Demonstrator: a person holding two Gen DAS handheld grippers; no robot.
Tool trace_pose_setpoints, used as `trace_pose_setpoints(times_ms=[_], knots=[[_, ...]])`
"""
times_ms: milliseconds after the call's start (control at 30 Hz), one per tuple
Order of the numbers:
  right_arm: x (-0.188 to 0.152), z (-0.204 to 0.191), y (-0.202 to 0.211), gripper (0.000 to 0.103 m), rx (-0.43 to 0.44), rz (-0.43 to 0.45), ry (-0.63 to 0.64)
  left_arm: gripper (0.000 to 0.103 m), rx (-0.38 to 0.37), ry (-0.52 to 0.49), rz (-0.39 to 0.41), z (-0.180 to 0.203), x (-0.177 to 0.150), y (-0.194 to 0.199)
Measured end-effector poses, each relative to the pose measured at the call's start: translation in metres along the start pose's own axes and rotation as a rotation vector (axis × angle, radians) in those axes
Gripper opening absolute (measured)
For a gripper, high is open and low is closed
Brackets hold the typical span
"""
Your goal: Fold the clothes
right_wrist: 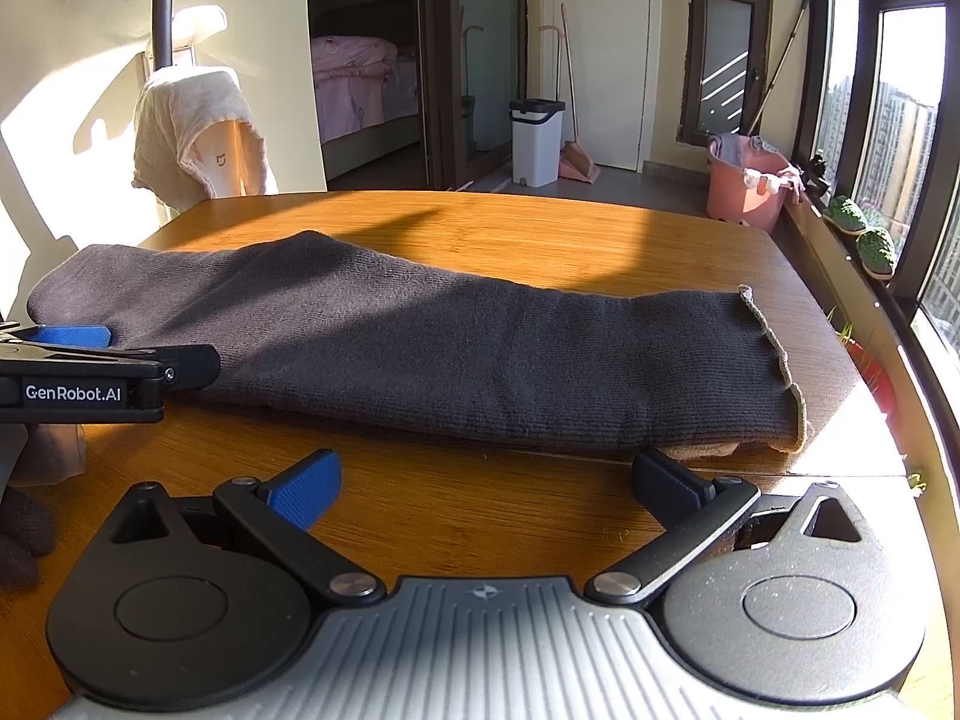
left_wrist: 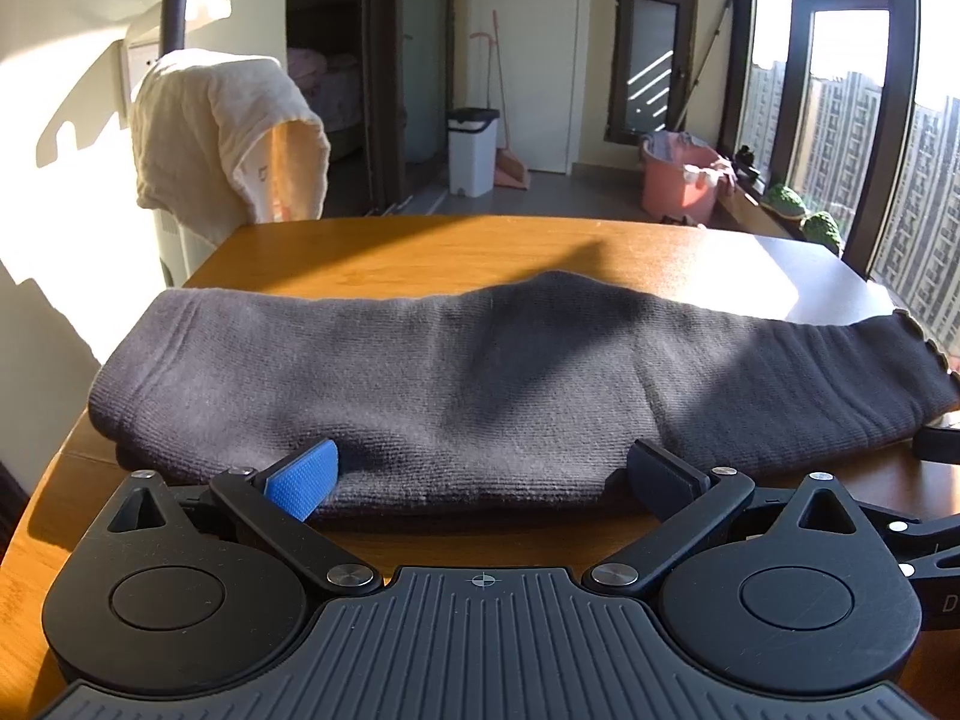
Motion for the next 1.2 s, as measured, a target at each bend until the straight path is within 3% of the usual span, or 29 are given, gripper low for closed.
trace_pose_setpoints(times_ms=[300,500,567,633,700,767,800,900,1000,1200], knots=[[-0.002,0.011,0.005,0.103,-0.07,-0.05,-0.031,0.103,0.01,-0.005,0.0,0.0,0.001,-0.002],[-0.006,0.007,0.015,0.103,-0.089,-0.037,-0.049,0.103,-0.03,-0.019,-0.015,-0.001,0.001,0.001],[-0.004,0.009,0.022,0.103,-0.131,0.0,-0.061,0.103,-0.036,-0.019,-0.015,-0.001,0.0,0.002],[0.004,0.008,0.036,0.103,-0.187,0.102,-0.041,0.103,-0.046,-0.023,-0.028,-0.002,0.0,0.002],[0.016,0.003,0.044,0.102,-0.186,0.179,-0.022,0.103,-0.065,-0.033,-0.054,-0.002,0.001,0.003],[0.031,-0.003,0.046,0.086,-0.164,0.227,-0.009,0.103,-0.088,-0.062,-0.069,-0.002,0.0,0.004],[0.038,-0.006,0.04,0.072,-0.141,0.22,-0.022,0.103,-0.096,-0.076,-0.071,-0.001,-0.001,0.004],[0.048,-0.014,0.015,0.059,-0.062,0.16,-0.083,0.103,-0.102,-0.077,-0.067,-0.001,-0.001,0.004],[0.033,-0.01,-0.019,0.058,-0.053,0.021,-0.204,0.103,-0.105,-0.084,-0.068,-0.001,-0.002,0.004],[0.015,-0.024,-0.002,0.057,-0.091,0.055,-0.101,0.103,-0.121,-0.143,-0.08,0.002,-0.006,0.011]])
Point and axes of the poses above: each gripper's, at about its wrist camera, not at the fingertips, and y roughly against the way its jaws point, z to its right, x to its top, the point moved 7 cm from there along -y, roughly the way its jaws point, and after that the axes turned 14 degrees about z, right-handed, at the moved point
